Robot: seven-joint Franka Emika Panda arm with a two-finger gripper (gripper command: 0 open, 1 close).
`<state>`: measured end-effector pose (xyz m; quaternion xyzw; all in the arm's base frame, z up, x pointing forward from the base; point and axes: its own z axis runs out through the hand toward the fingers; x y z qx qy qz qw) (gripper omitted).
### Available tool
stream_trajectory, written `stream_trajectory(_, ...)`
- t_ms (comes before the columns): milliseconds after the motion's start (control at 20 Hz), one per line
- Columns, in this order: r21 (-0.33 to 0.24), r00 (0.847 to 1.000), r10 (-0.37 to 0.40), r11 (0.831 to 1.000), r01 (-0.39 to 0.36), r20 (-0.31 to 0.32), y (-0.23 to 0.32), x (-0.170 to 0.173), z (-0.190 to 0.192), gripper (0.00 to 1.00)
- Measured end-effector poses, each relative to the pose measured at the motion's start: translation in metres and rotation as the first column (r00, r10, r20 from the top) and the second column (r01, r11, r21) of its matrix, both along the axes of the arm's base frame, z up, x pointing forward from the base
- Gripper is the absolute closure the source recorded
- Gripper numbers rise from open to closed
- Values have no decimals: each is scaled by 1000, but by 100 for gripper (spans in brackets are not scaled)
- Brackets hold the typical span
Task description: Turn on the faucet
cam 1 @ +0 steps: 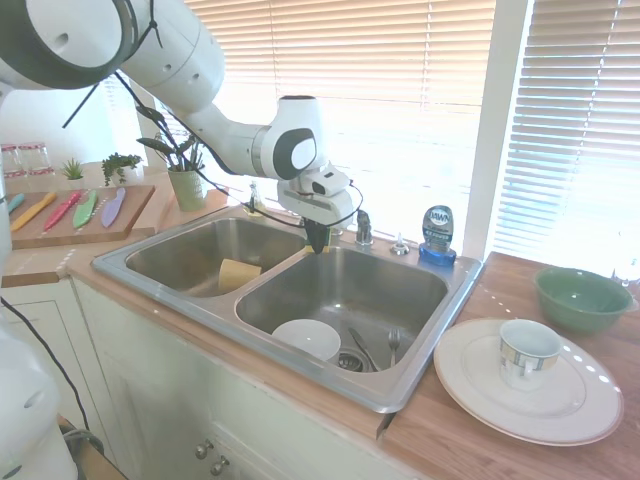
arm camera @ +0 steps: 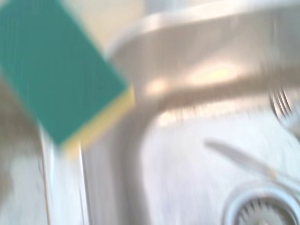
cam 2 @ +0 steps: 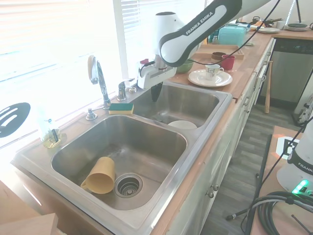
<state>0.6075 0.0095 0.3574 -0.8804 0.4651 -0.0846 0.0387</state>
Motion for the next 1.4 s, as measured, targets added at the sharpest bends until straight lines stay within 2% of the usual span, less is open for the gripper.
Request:
stream_trajectory(250, -1, 1000, -5, 1000, 5, 6, 1, 39, -9, 100)
stream_trajectory(550, -6, 1000, -15, 1000, 16, 27, -6, 51, -5, 100)
stream_trajectory(700, -23, 996, -9, 1000, 11, 86, -9, 56, 3, 100)
stream_trajectory(950, -54, 977, -1, 998, 12, 213, -8, 63, 25, 100)
stream_trajectory(1400, -39, 961, -16, 999, 28, 278, -1, 63, 45, 100)
